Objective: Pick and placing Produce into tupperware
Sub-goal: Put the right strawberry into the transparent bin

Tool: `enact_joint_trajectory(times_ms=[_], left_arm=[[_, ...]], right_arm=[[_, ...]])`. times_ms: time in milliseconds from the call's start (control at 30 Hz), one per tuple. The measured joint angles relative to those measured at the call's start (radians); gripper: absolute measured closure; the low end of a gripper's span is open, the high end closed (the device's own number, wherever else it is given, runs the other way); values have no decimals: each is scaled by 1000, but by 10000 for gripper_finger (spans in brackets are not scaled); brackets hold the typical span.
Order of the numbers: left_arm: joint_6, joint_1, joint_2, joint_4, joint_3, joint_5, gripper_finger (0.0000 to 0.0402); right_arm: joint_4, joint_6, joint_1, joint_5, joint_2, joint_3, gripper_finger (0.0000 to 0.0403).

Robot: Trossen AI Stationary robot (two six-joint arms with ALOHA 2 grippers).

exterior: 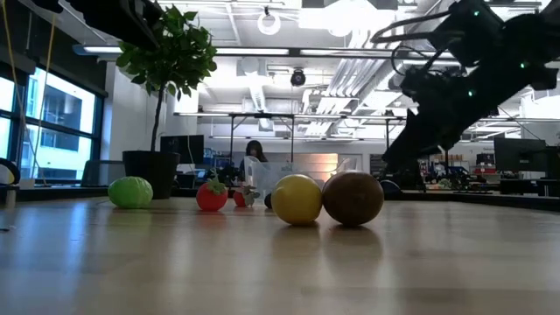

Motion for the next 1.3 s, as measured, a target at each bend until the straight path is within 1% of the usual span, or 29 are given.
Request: enact_joint_trajectory(times_ms=[200,333,533,700,833,967,1167,1300], left_arm=[[0,0,0,0,0,0,399],[0,0,0,0,0,0,399],[0,0,0,0,0,0,399],[0,0,0,0,0,0,399],[0,0,0,0,0,0,399],[0,0,0,0,0,0,399],[0,0,0,0,0,0,399],[0,0,0,0,0,0,399]], right_arm=[[78,-88,0,-1,129,-3,174],[163,-157,-3,4,210,-3,171],[261,-158,-24,-10,329,-3,171],[374,-147,-55,-14,397,-3,171],[429,-113,-88,-13,433,-3,171],[462,-91,-111,-13,441,-3,171],[456,-72,-120,-49,441,-3,171],[437,-48,-120,-52,441,-3,171]])
